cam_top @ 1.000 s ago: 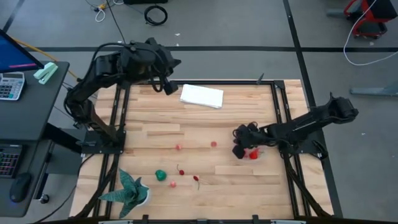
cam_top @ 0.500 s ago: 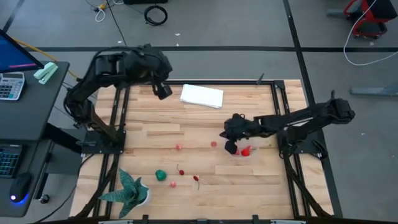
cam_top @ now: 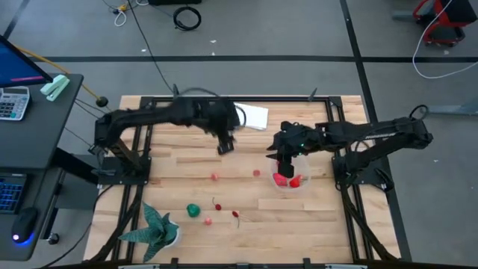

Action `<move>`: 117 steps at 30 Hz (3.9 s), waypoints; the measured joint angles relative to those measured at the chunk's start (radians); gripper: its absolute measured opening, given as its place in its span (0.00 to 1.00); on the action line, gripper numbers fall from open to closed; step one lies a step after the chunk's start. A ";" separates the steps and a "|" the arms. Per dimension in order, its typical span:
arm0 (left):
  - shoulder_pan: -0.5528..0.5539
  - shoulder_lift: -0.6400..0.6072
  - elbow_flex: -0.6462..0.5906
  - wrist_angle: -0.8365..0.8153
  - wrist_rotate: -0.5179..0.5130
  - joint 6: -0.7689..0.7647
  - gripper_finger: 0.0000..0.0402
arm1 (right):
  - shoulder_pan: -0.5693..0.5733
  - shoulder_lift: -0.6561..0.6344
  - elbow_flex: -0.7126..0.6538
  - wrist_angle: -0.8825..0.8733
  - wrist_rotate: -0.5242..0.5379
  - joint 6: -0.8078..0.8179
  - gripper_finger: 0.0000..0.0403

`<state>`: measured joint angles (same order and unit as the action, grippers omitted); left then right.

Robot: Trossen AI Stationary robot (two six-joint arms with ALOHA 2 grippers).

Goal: Pick and placing Produce into tupperware
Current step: Put the pink peach into the transparent bin, then move the transparent bin to the center of the table

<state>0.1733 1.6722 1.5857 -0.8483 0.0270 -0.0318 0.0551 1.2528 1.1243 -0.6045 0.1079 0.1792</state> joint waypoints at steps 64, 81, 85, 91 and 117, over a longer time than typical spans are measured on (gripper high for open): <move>-0.215 0.429 -0.351 1.132 -0.150 -0.085 0.06 | -0.001 -0.024 0.037 -0.054 0.000 -0.041 0.30; -0.241 0.607 -0.021 1.094 -0.167 0.073 0.10 | -0.001 -0.091 0.036 -0.092 0.080 -0.036 0.28; -0.242 0.642 0.025 1.092 -0.167 0.074 0.21 | 0.000 -0.090 0.036 -0.098 0.077 -0.001 0.28; -0.244 0.631 0.154 0.912 -0.197 0.192 0.42 | 0.000 -0.090 0.036 -0.141 0.078 0.005 0.28; -0.269 0.481 0.374 -0.720 -0.345 -0.220 0.03 | 0.229 -0.126 0.011 -0.820 0.201 0.699 0.03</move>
<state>-0.0962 2.1529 1.9595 -1.5678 -0.3175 -0.2518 0.2839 1.1266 1.1354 -1.4242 0.3092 0.8779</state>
